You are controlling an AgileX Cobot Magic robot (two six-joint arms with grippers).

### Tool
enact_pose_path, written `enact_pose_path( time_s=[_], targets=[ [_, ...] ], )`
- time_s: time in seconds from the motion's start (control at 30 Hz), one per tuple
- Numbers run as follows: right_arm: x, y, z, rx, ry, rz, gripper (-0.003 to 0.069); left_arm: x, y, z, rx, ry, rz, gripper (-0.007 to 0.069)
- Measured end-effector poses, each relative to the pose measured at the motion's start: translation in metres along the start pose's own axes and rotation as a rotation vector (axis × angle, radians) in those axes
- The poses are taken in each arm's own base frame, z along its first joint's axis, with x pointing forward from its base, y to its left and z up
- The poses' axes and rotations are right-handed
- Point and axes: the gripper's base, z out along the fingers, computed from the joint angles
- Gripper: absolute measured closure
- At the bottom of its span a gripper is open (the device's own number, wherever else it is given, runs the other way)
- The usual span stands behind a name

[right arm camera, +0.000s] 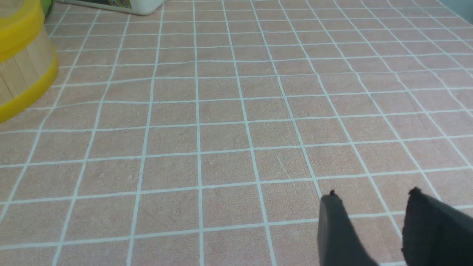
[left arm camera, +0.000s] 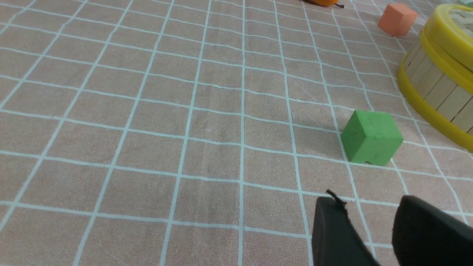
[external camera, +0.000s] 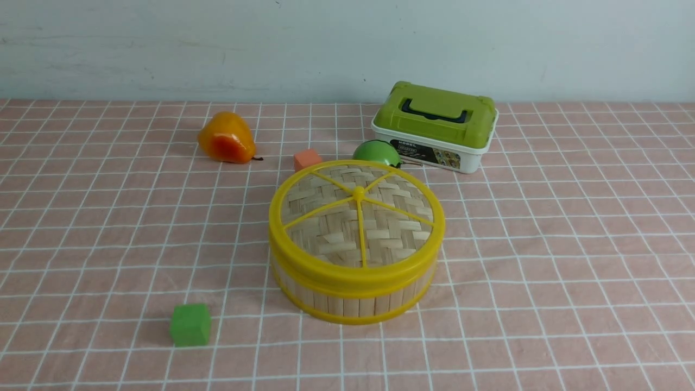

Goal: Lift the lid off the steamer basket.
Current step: Use the right arm to lift the lid of the steamer

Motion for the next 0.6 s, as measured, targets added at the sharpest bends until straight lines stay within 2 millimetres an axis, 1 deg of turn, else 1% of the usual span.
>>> enact_pose_path(
  time_s=[0.07, 0.13, 0.17, 0.23, 0.27, 0.3, 0.33, 0.37, 0.4, 0.47, 0.53, 0.6],
  targets=[
    [-0.001, 0.002, 0.000, -0.018, -0.007, 0.053, 0.0418, 0.000, 0.000, 0.000, 0.000, 0.000, 0.000, 0.0385],
    [-0.001, 0.005, 0.000, -0.059, -0.015, 0.213, 0.0418, 0.000, 0.000, 0.000, 0.000, 0.000, 0.000, 0.0385],
    [-0.002, 0.005, 0.000, -0.059, -0.018, 0.213, 0.0418, 0.000, 0.000, 0.000, 0.000, 0.000, 0.000, 0.0385],
    [-0.004, 0.011, 0.000, -0.138, -0.023, 0.554, 0.0418, 0.000, 0.000, 0.000, 0.000, 0.000, 0.000, 0.0385],
    [-0.006, 0.014, -0.001, -0.185, -0.019, 0.765, 0.0418, 0.000, 0.000, 0.000, 0.000, 0.000, 0.000, 0.0385],
    [-0.006, 0.015, -0.001, -0.191, -0.017, 0.792, 0.0418, 0.000, 0.000, 0.000, 0.000, 0.000, 0.000, 0.0385],
    [-0.007, 0.016, -0.001, -0.212, -0.011, 0.883, 0.0418, 0.000, 0.000, 0.000, 0.000, 0.000, 0.000, 0.0385],
    [-0.009, 0.018, -0.002, -0.241, -0.004, 1.020, 0.0418, 0.000, 0.000, 0.000, 0.000, 0.000, 0.000, 0.0385],
    [-0.010, 0.019, -0.002, -0.257, -0.003, 1.085, 0.0418, 0.000, 0.000, 0.000, 0.000, 0.000, 0.000, 0.0385],
    [-0.011, 0.019, -0.002, -0.261, -0.008, 1.096, 0.0418, 0.000, 0.000, 0.000, 0.000, 0.000, 0.000, 0.0385],
    [-0.011, 0.018, -0.002, -0.257, -0.011, 1.069, 0.0418, 0.000, 0.000, 0.000, 0.000, 0.000, 0.000, 0.0385],
    [-0.010, 0.018, -0.002, -0.247, -0.019, 1.002, 0.0418, 0.000, 0.000, 0.000, 0.000, 0.000, 0.000, 0.0385]
  ],
)
